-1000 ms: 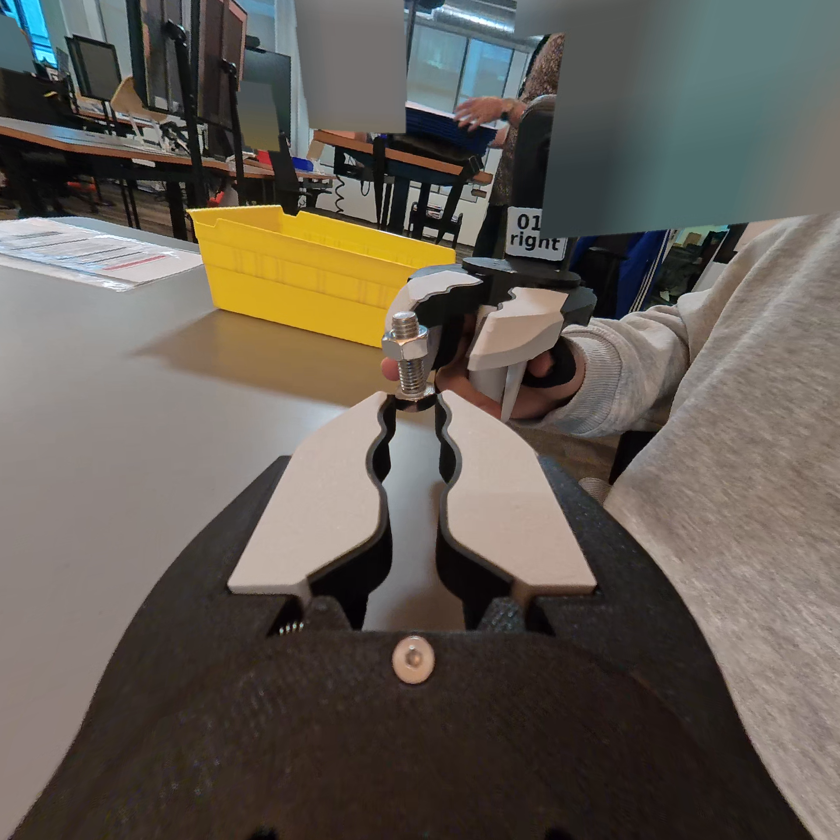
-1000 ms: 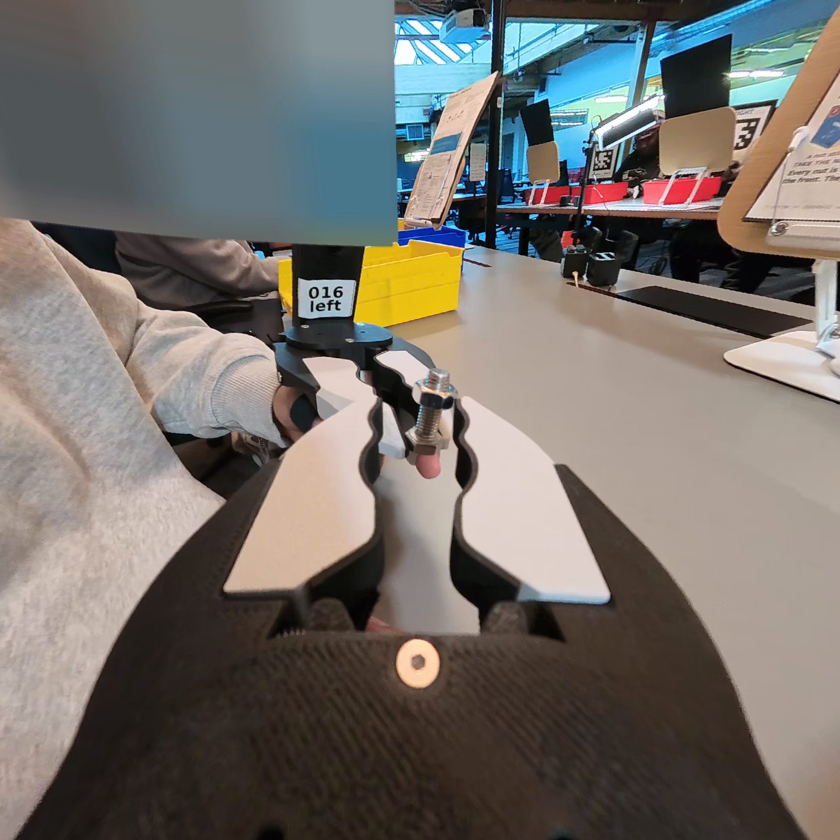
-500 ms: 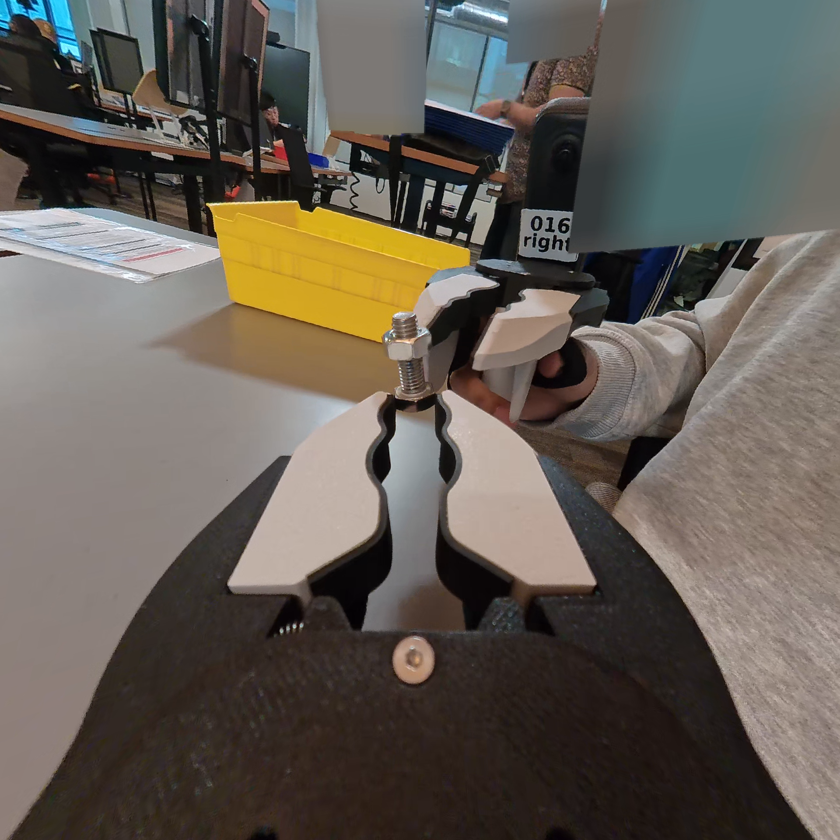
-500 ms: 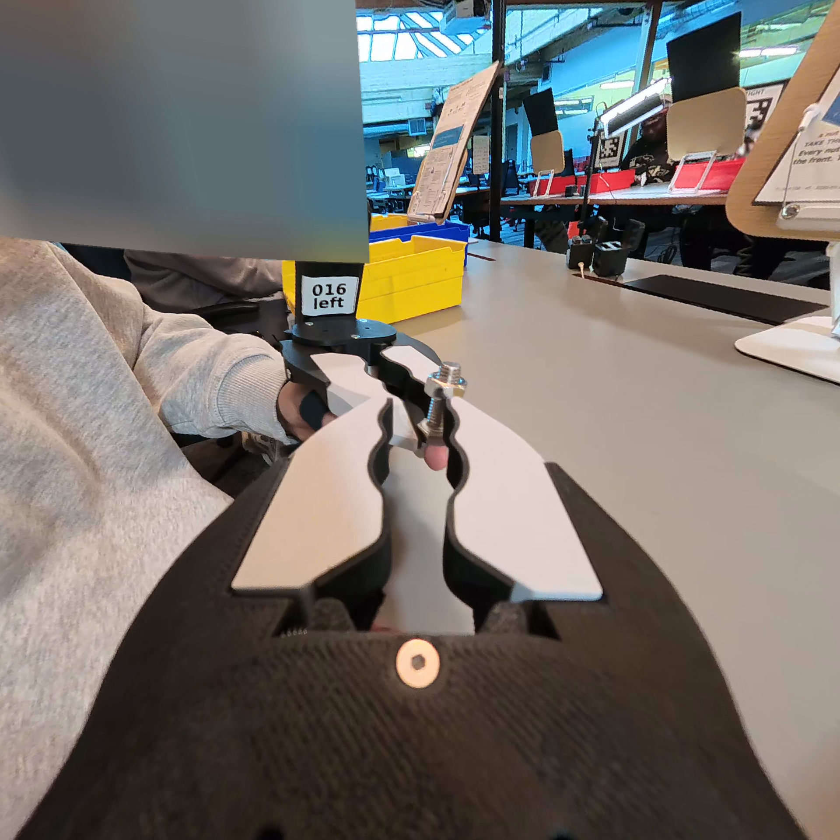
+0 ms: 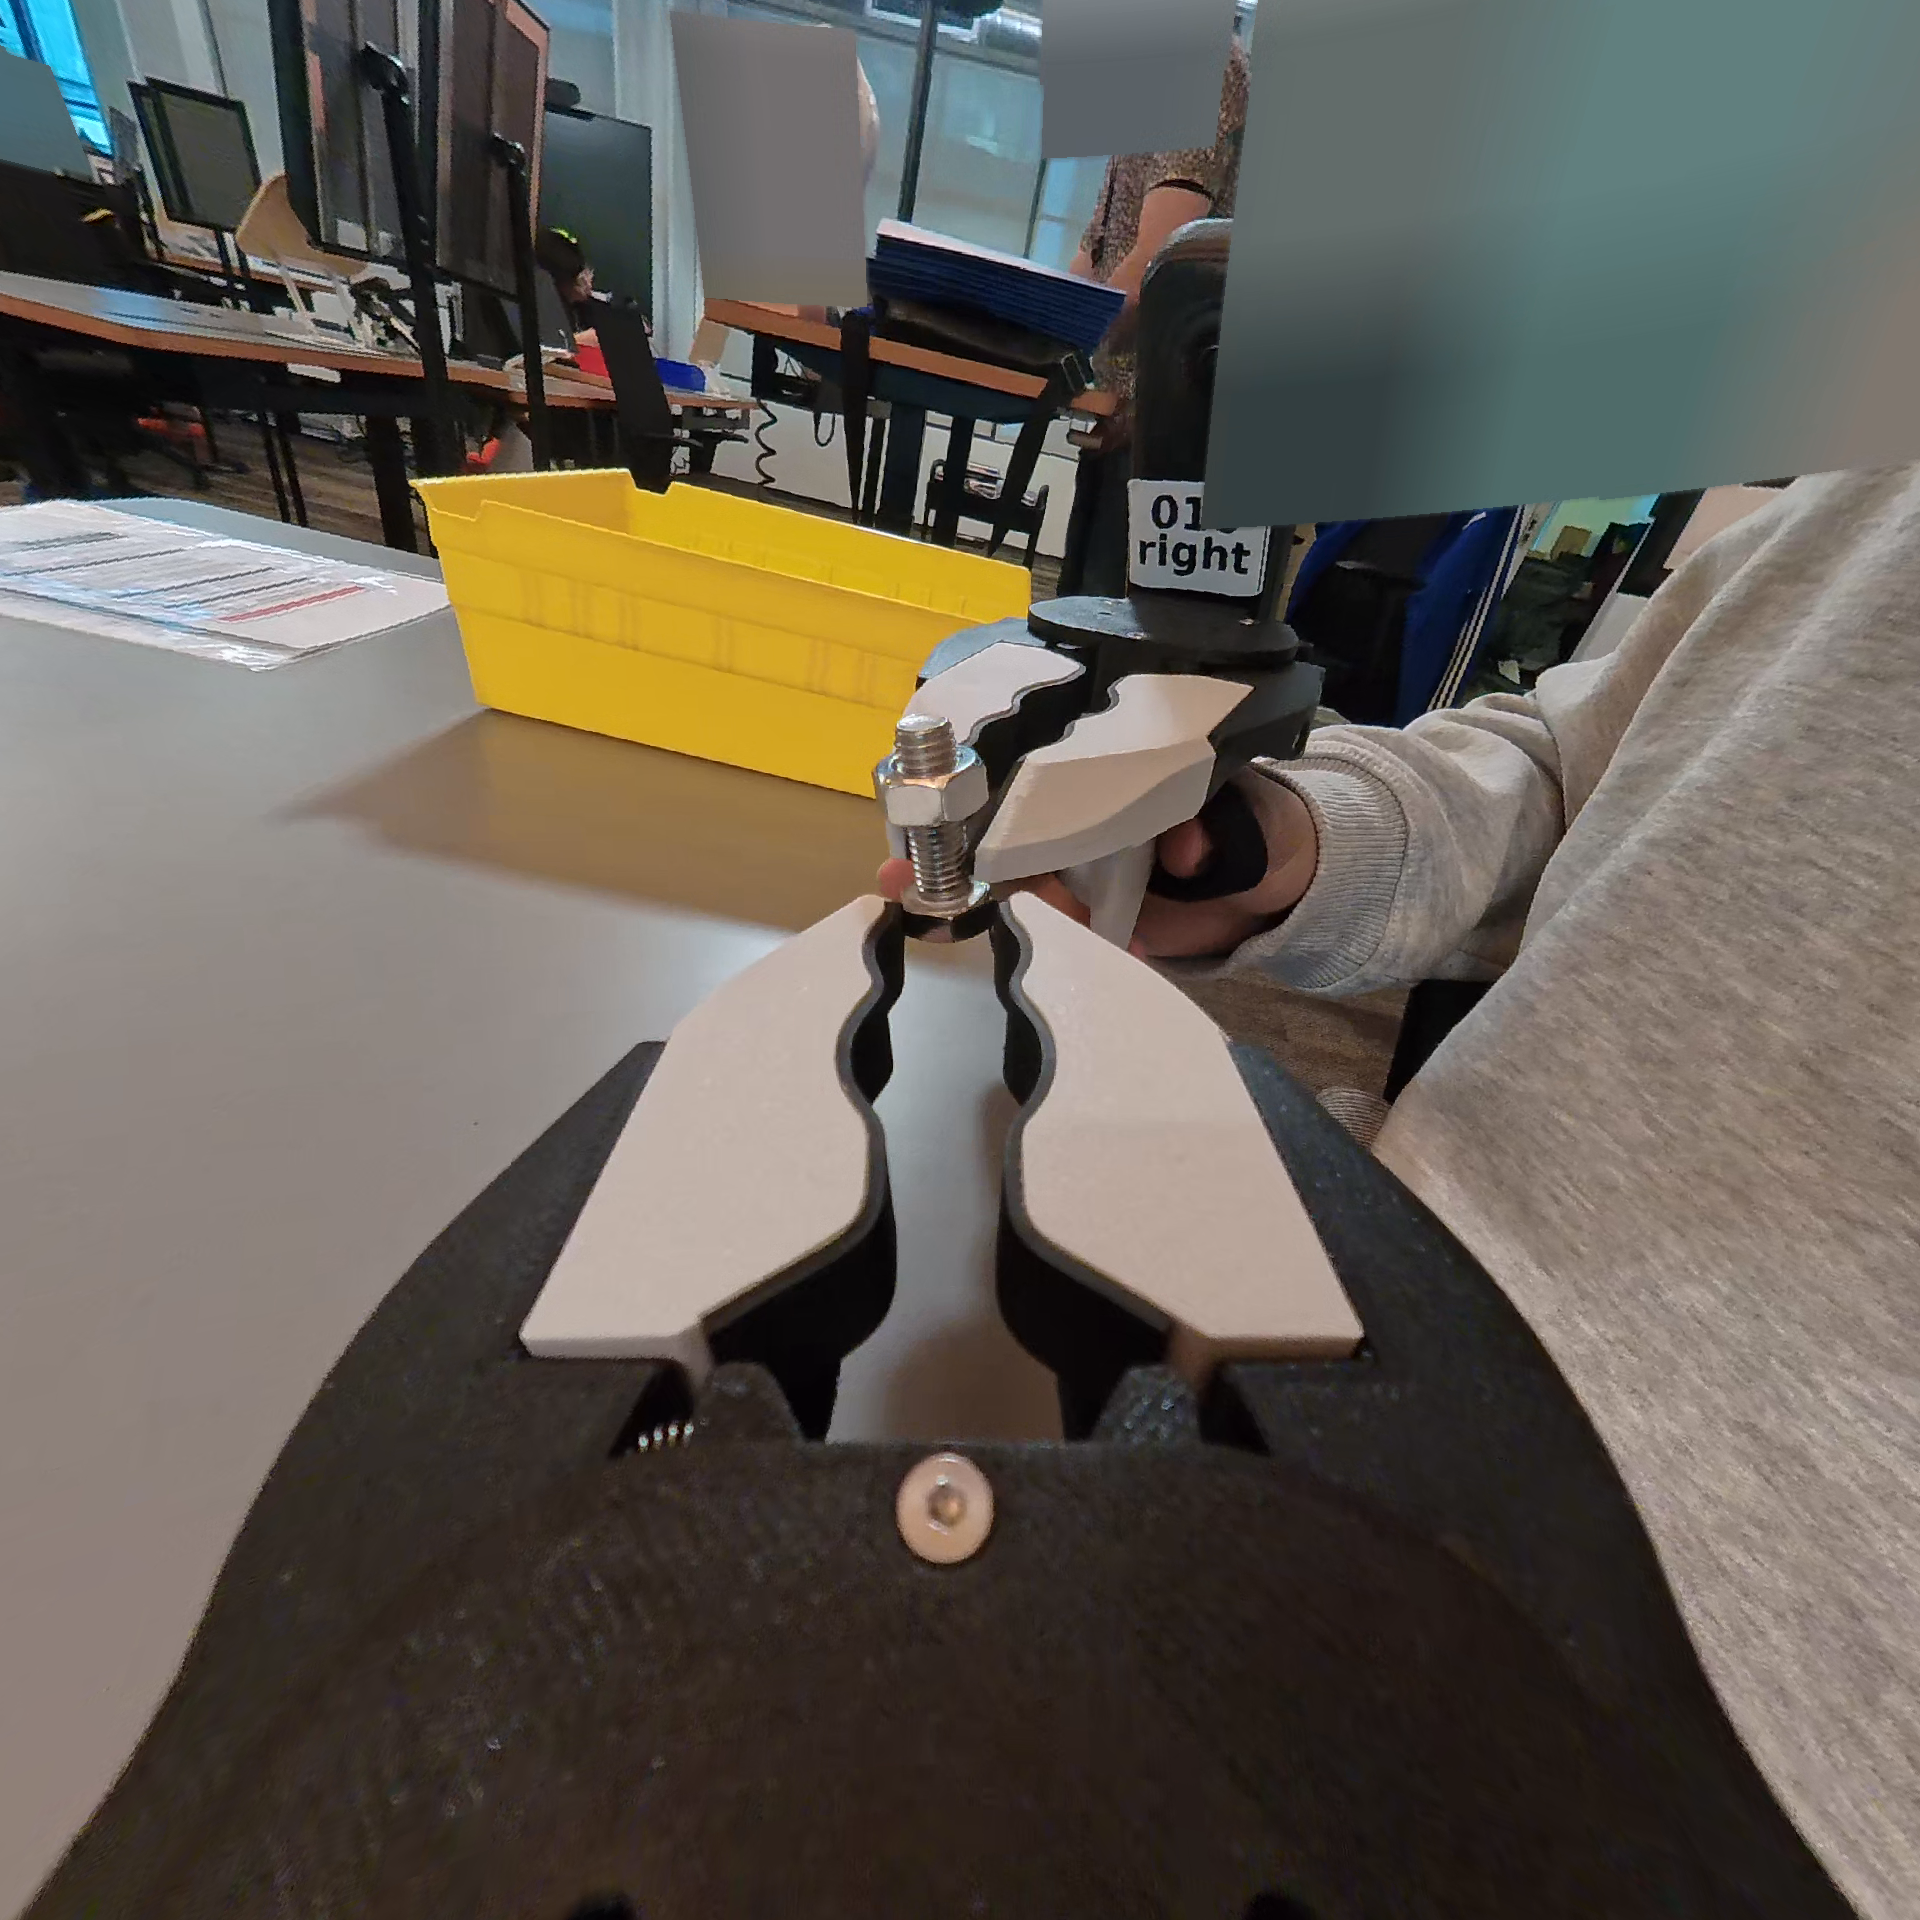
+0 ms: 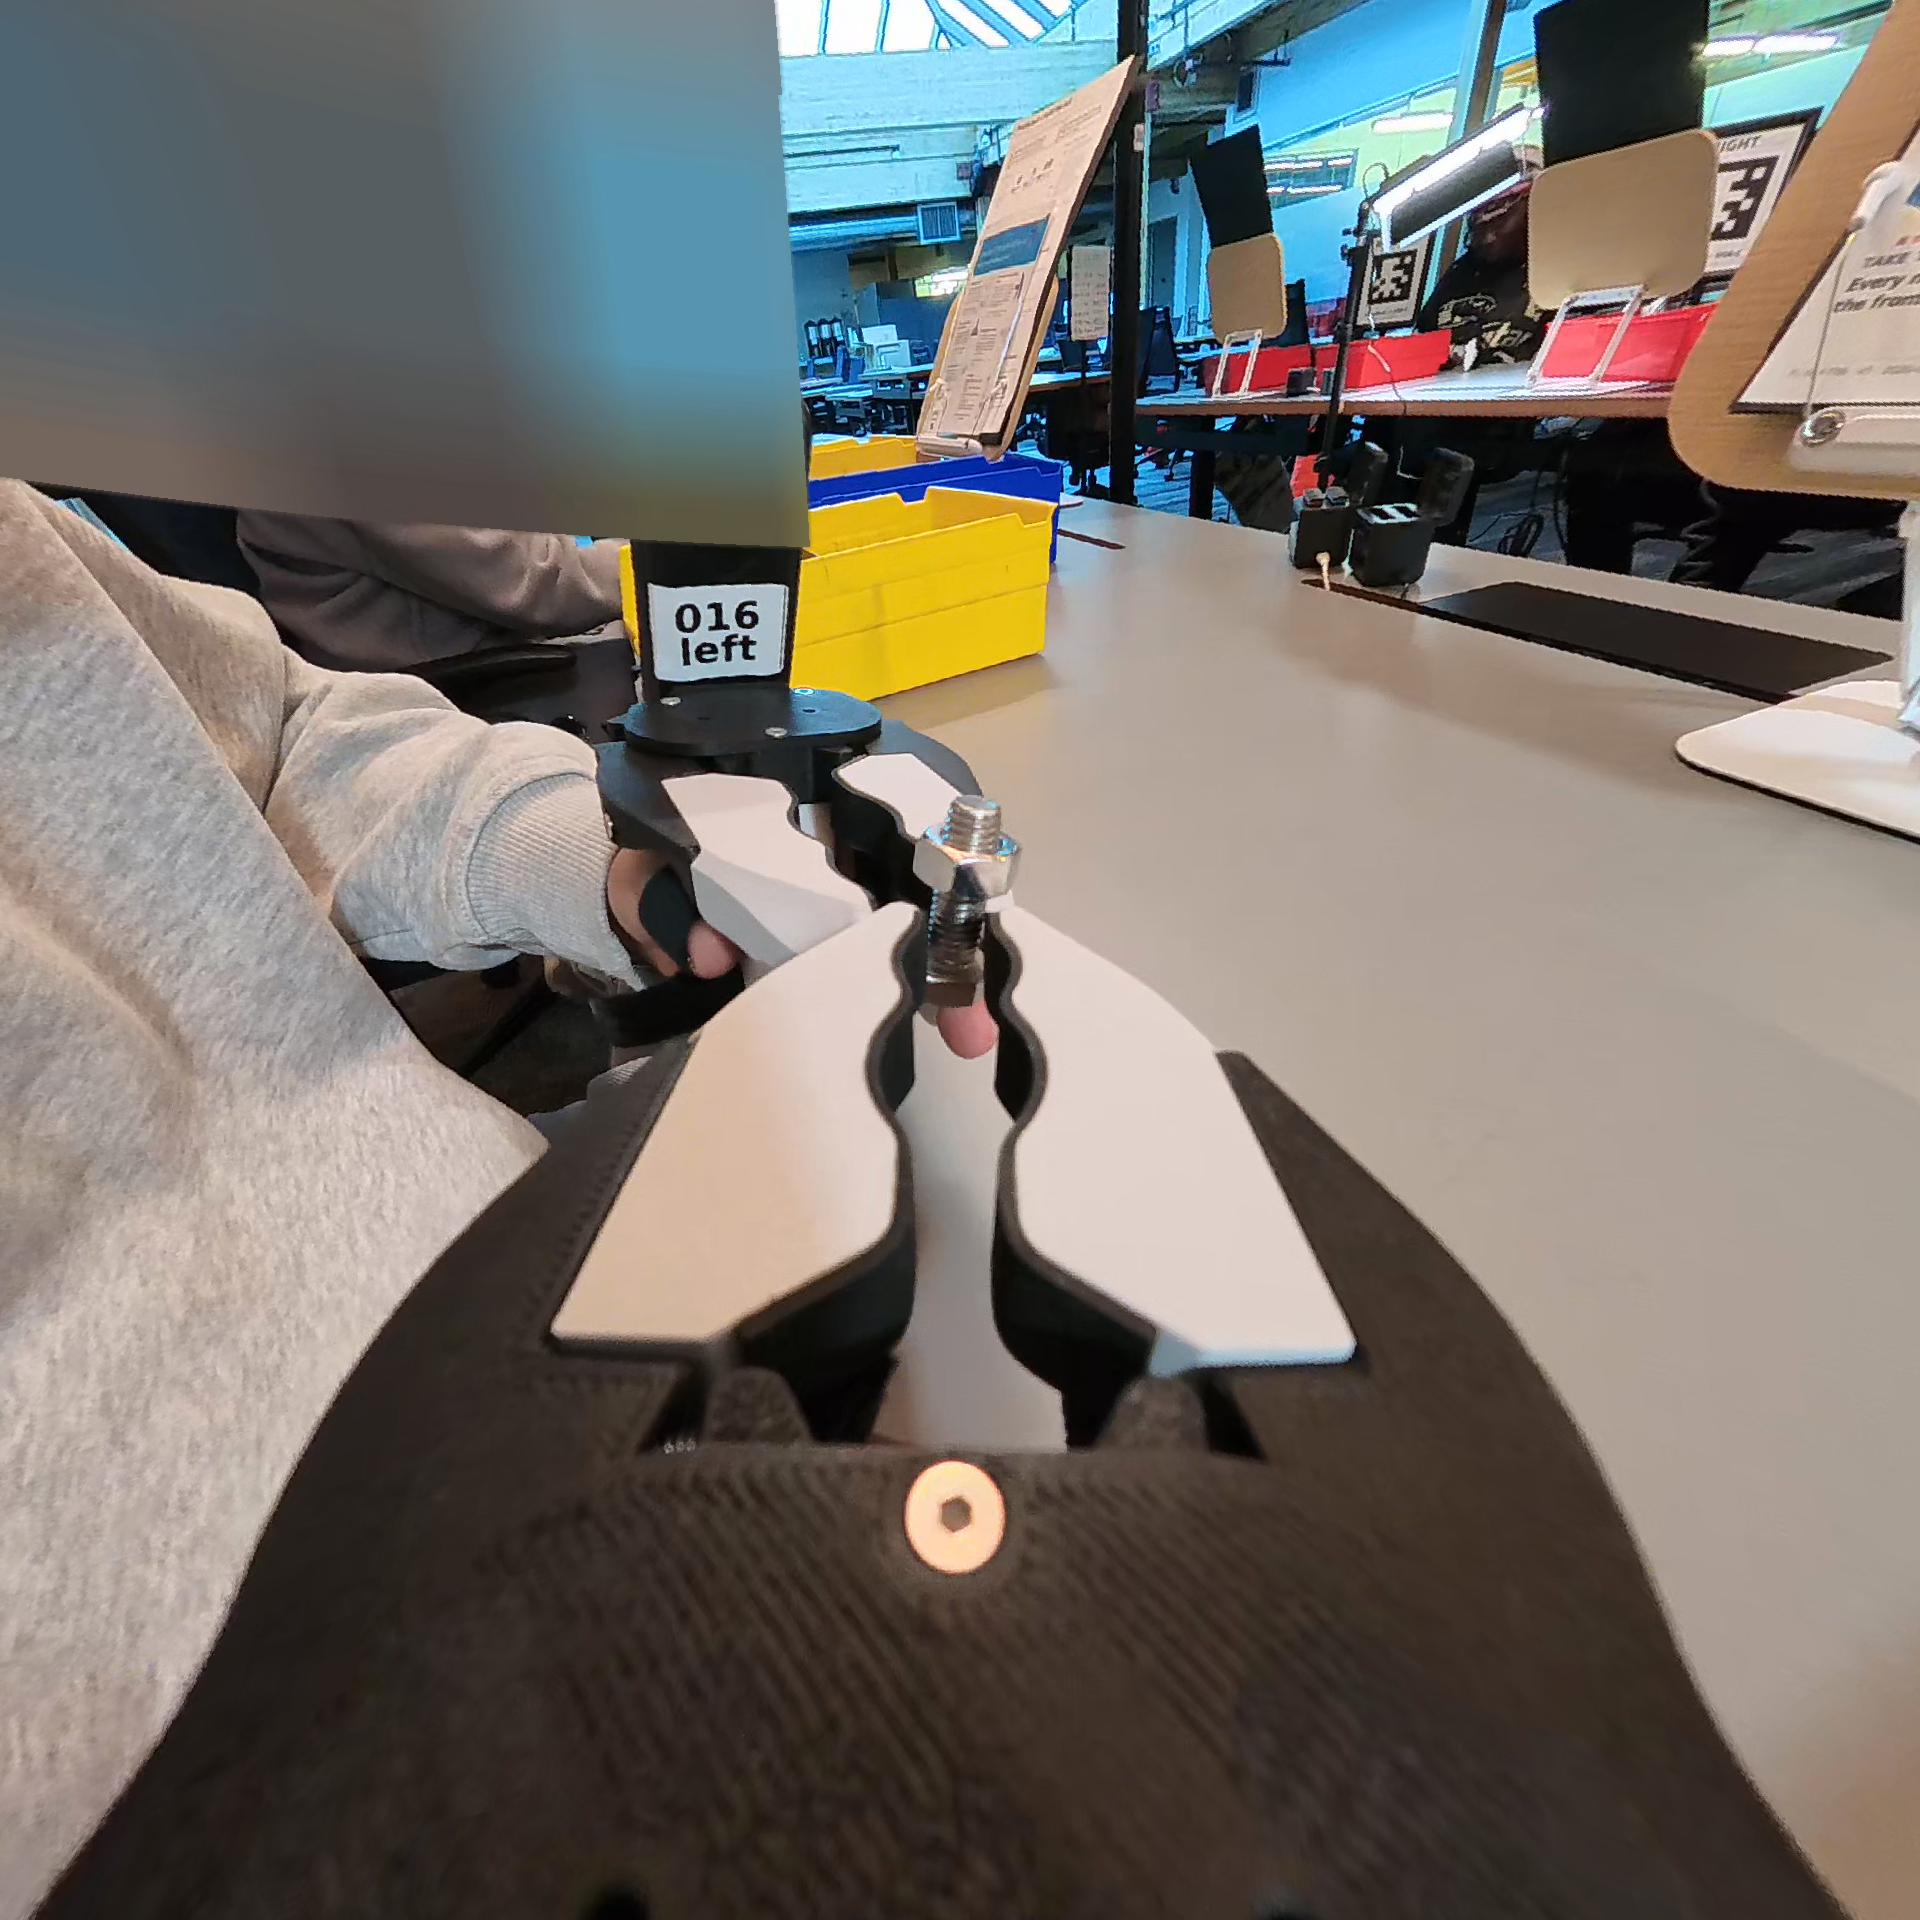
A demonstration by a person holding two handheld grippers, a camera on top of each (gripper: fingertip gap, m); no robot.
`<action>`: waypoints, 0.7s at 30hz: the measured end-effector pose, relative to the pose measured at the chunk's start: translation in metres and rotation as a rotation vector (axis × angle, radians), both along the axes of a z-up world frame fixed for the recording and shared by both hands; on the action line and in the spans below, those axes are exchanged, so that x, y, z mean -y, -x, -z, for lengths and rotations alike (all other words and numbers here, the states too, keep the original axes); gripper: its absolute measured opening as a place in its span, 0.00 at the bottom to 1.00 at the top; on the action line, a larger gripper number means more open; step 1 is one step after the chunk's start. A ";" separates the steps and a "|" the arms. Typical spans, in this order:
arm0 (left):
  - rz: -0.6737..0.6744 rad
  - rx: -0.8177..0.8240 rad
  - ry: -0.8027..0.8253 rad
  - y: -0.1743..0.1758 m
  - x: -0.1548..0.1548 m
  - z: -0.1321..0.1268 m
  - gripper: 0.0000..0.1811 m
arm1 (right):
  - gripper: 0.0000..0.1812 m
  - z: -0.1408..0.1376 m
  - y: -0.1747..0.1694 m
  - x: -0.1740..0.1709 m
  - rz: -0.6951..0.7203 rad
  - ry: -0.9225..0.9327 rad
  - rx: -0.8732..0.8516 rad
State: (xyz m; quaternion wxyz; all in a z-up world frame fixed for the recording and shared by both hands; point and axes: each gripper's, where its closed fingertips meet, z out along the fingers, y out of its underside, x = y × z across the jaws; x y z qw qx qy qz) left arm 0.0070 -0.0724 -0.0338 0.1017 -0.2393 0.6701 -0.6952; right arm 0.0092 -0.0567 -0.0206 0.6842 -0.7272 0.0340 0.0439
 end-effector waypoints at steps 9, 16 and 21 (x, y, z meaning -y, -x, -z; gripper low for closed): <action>-0.011 0.013 0.018 0.000 -0.001 -0.004 0.13 | 0.05 -0.007 -0.004 0.004 0.014 -0.006 -0.014; 0.002 -0.014 0.027 0.001 -0.001 -0.001 0.12 | 0.05 -0.065 -0.070 0.059 0.320 0.022 0.202; 0.008 -0.023 0.032 0.001 0.000 -0.001 0.11 | 0.05 -0.094 -0.153 0.165 0.730 0.147 0.281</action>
